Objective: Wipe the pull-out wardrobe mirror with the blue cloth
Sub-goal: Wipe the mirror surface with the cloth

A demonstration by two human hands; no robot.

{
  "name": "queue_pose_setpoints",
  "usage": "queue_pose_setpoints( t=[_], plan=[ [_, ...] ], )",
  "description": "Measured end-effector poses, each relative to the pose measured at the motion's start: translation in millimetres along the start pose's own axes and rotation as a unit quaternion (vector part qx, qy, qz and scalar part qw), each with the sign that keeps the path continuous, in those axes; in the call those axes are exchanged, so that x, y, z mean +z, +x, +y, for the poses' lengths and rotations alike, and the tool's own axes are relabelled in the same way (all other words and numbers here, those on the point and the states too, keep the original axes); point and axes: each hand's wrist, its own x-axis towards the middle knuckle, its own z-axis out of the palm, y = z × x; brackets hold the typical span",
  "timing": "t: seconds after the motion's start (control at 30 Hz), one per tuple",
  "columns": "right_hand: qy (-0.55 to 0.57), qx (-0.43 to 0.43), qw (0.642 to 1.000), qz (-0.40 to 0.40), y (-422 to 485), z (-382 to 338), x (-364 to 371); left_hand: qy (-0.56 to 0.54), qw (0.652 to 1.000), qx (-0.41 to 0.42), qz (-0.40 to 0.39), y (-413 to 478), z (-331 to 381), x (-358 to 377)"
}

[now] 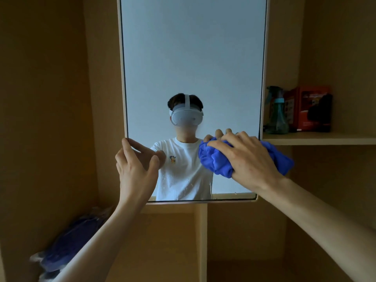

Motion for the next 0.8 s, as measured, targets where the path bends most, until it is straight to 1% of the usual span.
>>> queue_pose_setpoints(
  t=[0.27,0.47,0.53,0.67,0.8],
  plan=[
    [-0.016,0.054,0.996,0.064,49,46,-36,-0.001,1.000,0.005,-0.001,2,-3,2],
    [0.029,0.067,0.993,0.094,44,58,-30,-0.001,1.000,0.008,0.007,2,-7,6],
    [0.035,0.067,0.993,0.091,35,57,-26,-0.006,1.000,0.001,0.013,3,-6,9],
    [0.046,0.056,0.996,0.059,12,49,-18,-0.003,0.999,-0.006,0.032,2,-3,14],
    [0.080,0.062,0.994,0.048,-19,35,-1,-0.003,0.999,-0.002,0.039,0,-6,14]
  ],
)
